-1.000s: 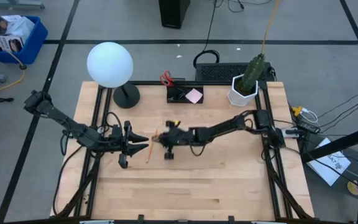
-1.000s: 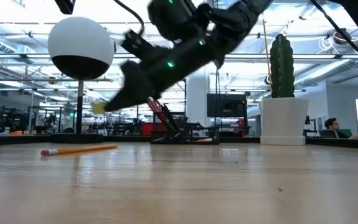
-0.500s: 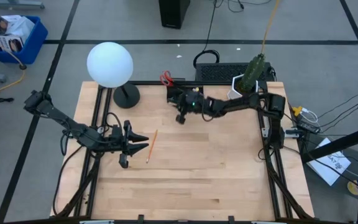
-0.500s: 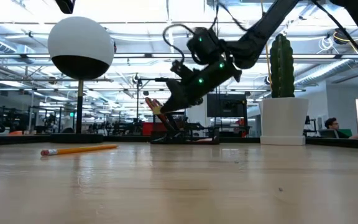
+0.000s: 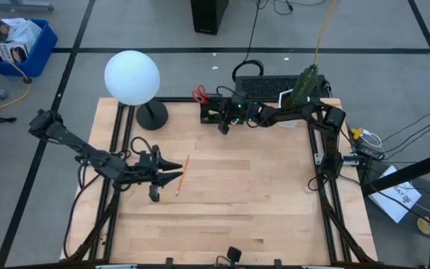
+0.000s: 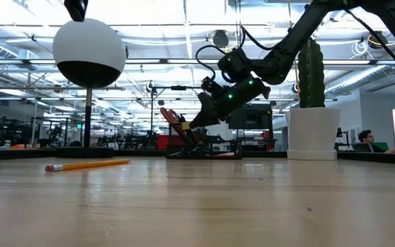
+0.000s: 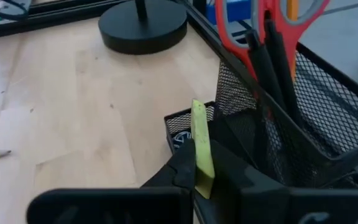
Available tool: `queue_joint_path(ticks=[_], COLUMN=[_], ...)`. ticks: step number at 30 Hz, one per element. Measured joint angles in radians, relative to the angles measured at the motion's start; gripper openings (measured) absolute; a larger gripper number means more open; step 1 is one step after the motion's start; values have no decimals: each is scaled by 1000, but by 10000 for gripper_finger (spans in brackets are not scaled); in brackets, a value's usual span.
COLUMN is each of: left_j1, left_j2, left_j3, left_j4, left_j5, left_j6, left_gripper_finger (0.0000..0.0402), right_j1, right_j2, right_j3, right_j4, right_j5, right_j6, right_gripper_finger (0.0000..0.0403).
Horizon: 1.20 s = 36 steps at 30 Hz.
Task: Pick and place office supplies into organizer
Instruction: Put the eraser into the desk organizer, then put the pencil into the desk organizer
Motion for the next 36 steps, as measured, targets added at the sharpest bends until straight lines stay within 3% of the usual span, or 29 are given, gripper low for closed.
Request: queue_joint_path(ticks=[9,12,28,36], left_j1=[12,12,12,12], left_j2=[15,14,14,80], left_j3=[0,0,0,0], left_j4=[2,2,-46,-280], left_j5=[0,0,1,-5], left_j6=[-19,-21,-32,-276], left_gripper_finger=[115,115,115,115], right_j1=[7,7,34,128], right_j2=[31,59,92,1], right_j3=[0,0,0,0], right_j4=[49,81,114,-12], right_j5=[23,73,74,4], right_j6=[-23,-19,-17,-28], right_gripper_finger=[28,48,170,175])
